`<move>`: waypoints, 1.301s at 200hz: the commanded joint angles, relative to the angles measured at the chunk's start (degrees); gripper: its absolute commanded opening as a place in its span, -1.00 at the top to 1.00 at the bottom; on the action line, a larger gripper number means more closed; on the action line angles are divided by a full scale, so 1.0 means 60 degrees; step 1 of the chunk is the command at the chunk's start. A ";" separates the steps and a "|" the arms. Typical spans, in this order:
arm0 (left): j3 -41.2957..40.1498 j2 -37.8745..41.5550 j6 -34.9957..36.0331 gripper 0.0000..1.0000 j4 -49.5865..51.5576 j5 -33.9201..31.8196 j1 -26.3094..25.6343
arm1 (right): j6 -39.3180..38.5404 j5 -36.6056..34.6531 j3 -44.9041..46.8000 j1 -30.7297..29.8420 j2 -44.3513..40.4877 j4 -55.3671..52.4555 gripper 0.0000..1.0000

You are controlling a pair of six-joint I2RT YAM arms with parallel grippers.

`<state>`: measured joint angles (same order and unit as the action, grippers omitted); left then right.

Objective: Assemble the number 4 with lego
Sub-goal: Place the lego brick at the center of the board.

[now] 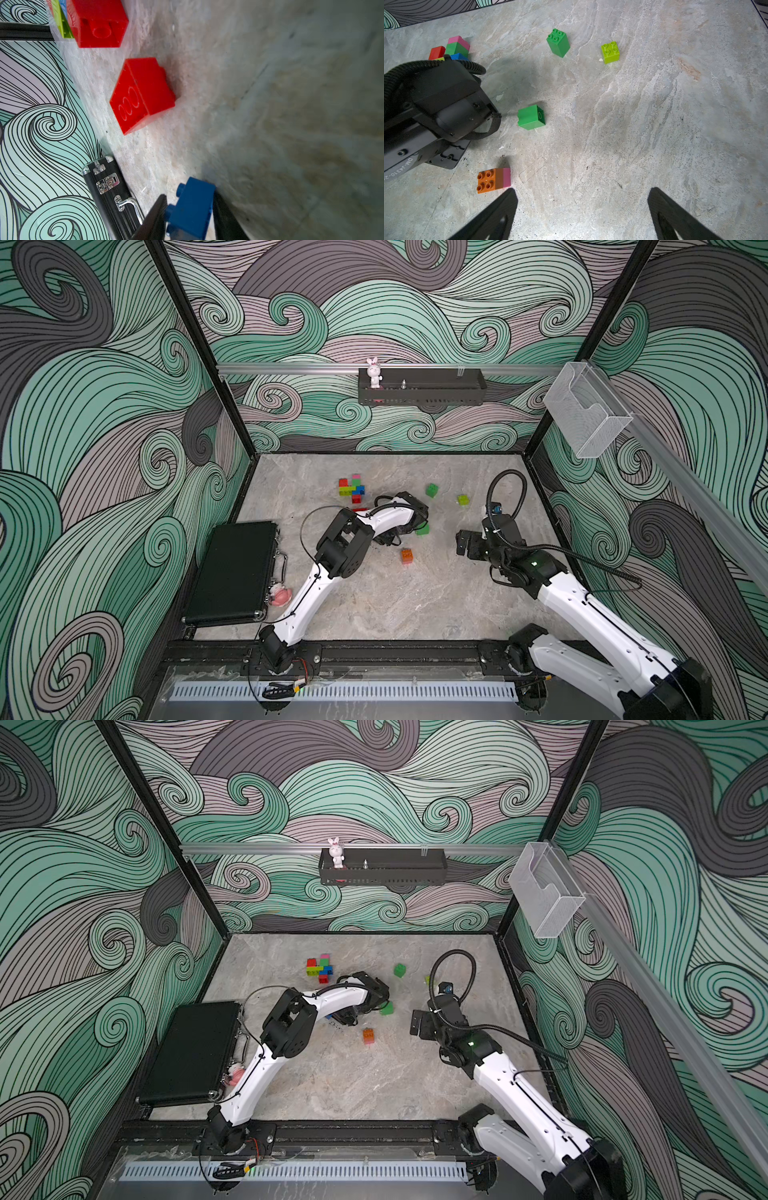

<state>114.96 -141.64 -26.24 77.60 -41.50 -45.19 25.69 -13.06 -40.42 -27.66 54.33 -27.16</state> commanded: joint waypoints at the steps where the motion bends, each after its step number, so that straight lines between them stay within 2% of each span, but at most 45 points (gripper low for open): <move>1: 0.0286 -0.0461 -0.0066 0.22 0.0262 0.0328 -0.0117 | -0.0075 0.0008 -0.0074 0.0048 0.0032 0.0025 -0.99; 22: 0.0449 -0.0502 -0.0074 0.41 0.0334 0.0339 -0.0185 | -0.0064 0.0017 -0.0086 0.0040 0.0072 0.0035 -0.99; 49: 0.0694 -0.0584 -0.0033 0.42 0.0409 0.0311 -0.0307 | -0.0064 0.0039 -0.0103 0.0040 0.0115 0.0044 -0.99; 139: 0.1063 -0.0690 -0.0029 0.04 0.0742 0.0626 -0.0585 | -0.0179 0.0025 -0.0118 0.0040 0.0116 0.0064 -0.99; 178: 0.1093 -0.0270 0.0124 -0.07 0.0566 0.1495 -0.0625 | -0.0240 0.0009 -0.0147 0.0040 0.0157 0.0054 -0.99; 203: 0.0976 0.0483 0.0243 -0.21 0.0337 0.2209 -0.0574 | -0.0305 -0.0021 -0.0224 0.0047 0.0221 0.0034 -0.99; 224: 0.0212 0.1799 0.0330 -0.34 -0.0482 0.2969 -0.0391 | -0.0475 0.0171 -0.0350 0.0047 0.0404 0.0071 -0.99; 237: -0.0524 0.2775 0.0368 -0.40 -0.1131 0.3476 -0.0167 | -0.0843 0.0898 -0.0379 0.0032 0.0534 0.0413 -0.98; 250: -0.1446 0.3779 0.0338 -0.48 -0.1888 0.3871 0.0165 | -0.1414 0.2305 -0.0374 0.0008 0.0748 0.0924 -0.98; 260: -0.2305 0.4708 0.0240 -0.55 -0.2542 0.4170 0.0503 | -0.1666 0.2859 -0.0483 -0.0180 0.1009 0.1047 -0.99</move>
<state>108.44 -125.64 -24.01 71.53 -23.22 -46.63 21.06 -7.22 -41.34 -27.66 58.06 -25.02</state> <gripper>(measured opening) 0.740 0.992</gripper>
